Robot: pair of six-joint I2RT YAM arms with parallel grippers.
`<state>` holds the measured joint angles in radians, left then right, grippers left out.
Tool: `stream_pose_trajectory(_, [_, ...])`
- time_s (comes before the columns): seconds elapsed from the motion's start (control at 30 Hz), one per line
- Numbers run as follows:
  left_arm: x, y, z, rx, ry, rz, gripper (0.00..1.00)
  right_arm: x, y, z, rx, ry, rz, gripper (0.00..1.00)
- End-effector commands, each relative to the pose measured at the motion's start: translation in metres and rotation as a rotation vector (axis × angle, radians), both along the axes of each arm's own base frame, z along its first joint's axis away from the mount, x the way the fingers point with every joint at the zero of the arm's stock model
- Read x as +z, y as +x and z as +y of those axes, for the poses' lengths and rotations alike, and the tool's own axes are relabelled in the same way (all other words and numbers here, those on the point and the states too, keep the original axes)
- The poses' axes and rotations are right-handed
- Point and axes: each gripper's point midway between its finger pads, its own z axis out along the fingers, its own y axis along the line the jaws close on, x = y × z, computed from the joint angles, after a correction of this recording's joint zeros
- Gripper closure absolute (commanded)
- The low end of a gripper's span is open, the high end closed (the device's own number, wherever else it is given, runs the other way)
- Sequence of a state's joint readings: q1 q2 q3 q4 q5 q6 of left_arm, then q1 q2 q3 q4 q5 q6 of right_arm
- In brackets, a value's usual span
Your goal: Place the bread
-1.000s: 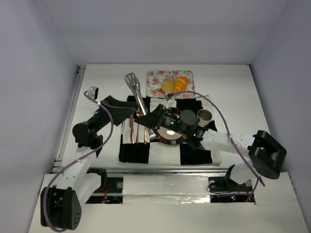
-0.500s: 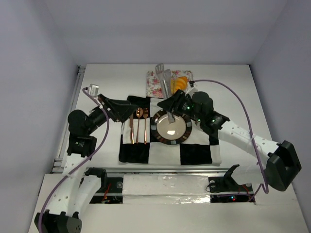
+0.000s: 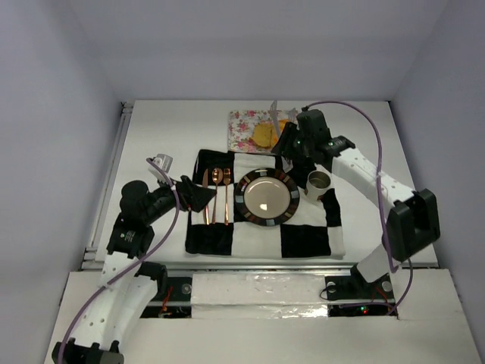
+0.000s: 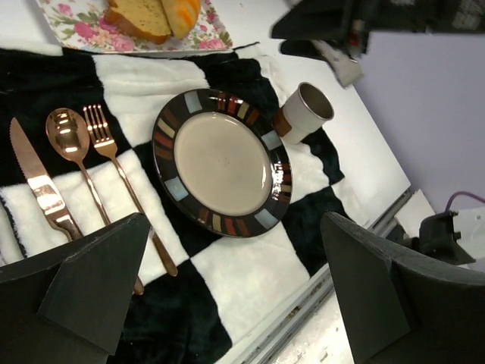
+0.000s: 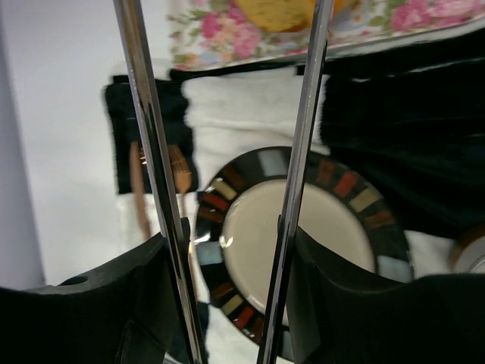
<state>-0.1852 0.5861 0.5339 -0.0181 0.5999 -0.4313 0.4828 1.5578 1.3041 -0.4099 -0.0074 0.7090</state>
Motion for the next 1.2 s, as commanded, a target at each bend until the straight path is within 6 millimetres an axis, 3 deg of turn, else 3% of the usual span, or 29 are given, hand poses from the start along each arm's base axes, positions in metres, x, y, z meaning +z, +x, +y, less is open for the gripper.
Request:
stream_pose_trajectory(0.0, [0.017,-0.003,-0.002,-0.003,0.026,-0.104,0.02,-0.013,0.013,-0.027,0.002,-0.157,0.059,0.45])
stream_pose_trajectory(0.1, [0.022,-0.008,-0.005,-0.015,0.023,-0.127,0.02,-0.033,0.020,-0.032,0.012,-0.215,0.123,0.44])
stream_pose_trajectory(0.23, [0.022,-0.012,-0.005,-0.011,0.028,-0.126,0.02,-0.034,0.037,-0.043,-0.004,-0.243,0.144,0.44])
stream_pose_trajectory(0.4, [0.023,-0.018,-0.010,-0.031,0.026,-0.132,0.02,-0.050,0.041,-0.041,0.045,-0.278,0.215,0.43])
stream_pose_trajectory(0.6, [0.024,-0.018,-0.009,-0.024,0.024,-0.139,0.03,-0.056,0.044,-0.027,0.117,-0.246,0.246,0.43])
stream_pose_trajectory(0.8, [0.024,-0.018,-0.009,-0.023,0.023,-0.136,0.03,-0.072,0.052,-0.028,0.118,-0.262,0.282,0.43])
stream_pose_trajectory(0.9, [0.023,-0.017,-0.009,-0.021,0.024,-0.135,0.03,-0.069,0.055,-0.029,0.111,-0.265,0.270,0.50])
stream_pose_trajectory(0.97, [0.023,-0.017,-0.009,-0.023,0.024,-0.133,0.03,-0.064,0.054,-0.031,0.098,-0.266,0.256,0.64])
stream_pose_trajectory(1.13, [0.022,-0.016,-0.009,-0.023,0.026,-0.130,0.03,-0.024,0.045,-0.041,0.069,-0.265,0.168,0.70])
stream_pose_trajectory(1.17, [0.022,-0.016,-0.009,-0.025,0.027,-0.128,0.03,-0.024,0.039,-0.044,0.070,-0.266,0.169,0.71])
